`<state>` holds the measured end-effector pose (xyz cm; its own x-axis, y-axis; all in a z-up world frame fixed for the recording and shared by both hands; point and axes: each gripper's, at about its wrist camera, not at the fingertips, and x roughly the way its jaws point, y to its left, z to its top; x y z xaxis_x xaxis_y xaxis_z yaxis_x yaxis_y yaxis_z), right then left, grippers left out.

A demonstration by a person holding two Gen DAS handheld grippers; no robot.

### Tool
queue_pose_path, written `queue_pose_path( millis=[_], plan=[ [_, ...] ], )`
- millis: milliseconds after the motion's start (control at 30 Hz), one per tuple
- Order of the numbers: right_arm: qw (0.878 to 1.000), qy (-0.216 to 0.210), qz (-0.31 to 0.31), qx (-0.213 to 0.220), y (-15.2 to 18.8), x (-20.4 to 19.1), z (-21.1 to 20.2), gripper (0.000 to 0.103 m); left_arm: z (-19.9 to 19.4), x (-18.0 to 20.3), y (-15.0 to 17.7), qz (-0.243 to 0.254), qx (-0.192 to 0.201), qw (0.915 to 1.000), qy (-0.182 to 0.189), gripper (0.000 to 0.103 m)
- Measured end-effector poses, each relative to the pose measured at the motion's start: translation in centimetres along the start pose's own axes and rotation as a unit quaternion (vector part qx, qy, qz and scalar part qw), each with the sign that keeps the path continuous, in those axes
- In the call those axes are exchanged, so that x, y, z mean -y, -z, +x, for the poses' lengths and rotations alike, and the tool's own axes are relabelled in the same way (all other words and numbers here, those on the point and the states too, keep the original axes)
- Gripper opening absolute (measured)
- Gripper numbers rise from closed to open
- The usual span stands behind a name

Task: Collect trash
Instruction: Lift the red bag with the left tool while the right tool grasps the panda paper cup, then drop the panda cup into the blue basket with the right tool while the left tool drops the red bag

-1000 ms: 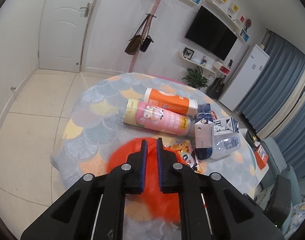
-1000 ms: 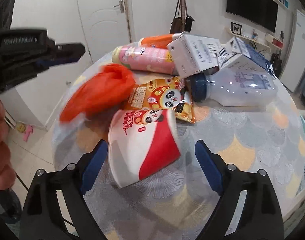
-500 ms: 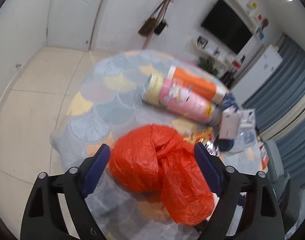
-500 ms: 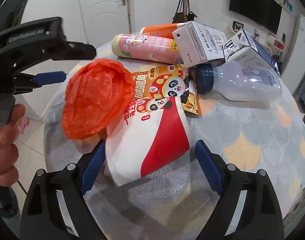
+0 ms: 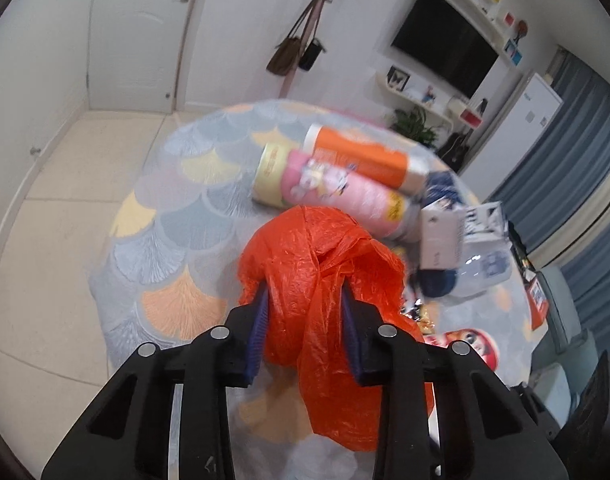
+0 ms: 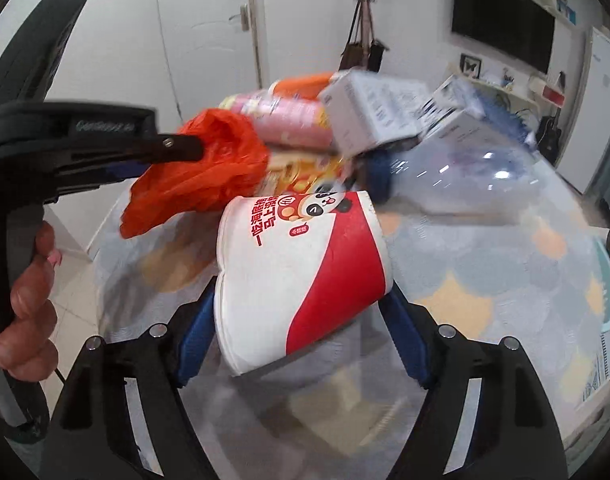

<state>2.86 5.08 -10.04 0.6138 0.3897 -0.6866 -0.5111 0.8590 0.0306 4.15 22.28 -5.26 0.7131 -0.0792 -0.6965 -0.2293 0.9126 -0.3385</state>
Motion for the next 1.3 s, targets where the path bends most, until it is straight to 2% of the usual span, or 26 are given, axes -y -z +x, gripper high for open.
queue_pose_path(
  millis=[133,200,333,500,600,767,967,1167,1300],
  plan=[
    [0.999,0.021,0.027,0.037,-0.9,3.0,-3.1,0.074,-2.3,2.1,-0.5,0.012,0.034,0.9989,0.030,0.030],
    [0.997,0.036,0.045,0.055,-1.5,5.0,-4.5,0.074,-3.6,4.1,-0.8,0.029,0.056,0.9969,0.048,0.030],
    [0.989,0.075,0.094,0.089,-2.3,10.5,-7.6,0.074,-4.9,9.2,-1.5,0.081,0.091,0.9911,0.054,0.030],
    [0.968,0.149,0.159,0.122,-2.8,19.3,-10.3,0.074,-3.3,16.5,-2.4,0.131,0.093,0.9825,0.093,0.030],
    [0.955,0.191,0.185,0.130,-3.2,24.4,-10.7,0.074,-1.3,21.1,-2.5,0.160,0.088,0.9798,0.082,0.030],
    [0.940,0.224,0.232,0.109,-3.6,32.5,-8.5,0.074,1.7,28.6,-2.6,0.206,0.080,0.9683,0.116,0.030],
    [0.929,0.221,0.291,0.057,-2.1,40.1,-4.0,0.074,6.8,34.8,-1.5,0.241,0.052,0.9597,0.136,0.030],
    [0.920,0.214,0.328,0.014,-0.5,43.2,0.0,0.075,13.2,37.4,-0.8,0.241,0.000,0.9619,0.129,0.030],
    [0.916,0.211,0.342,-0.003,0.5,44.1,1.4,0.076,15.9,38.5,-0.5,0.243,-0.021,0.9620,0.122,0.030]
  ],
)
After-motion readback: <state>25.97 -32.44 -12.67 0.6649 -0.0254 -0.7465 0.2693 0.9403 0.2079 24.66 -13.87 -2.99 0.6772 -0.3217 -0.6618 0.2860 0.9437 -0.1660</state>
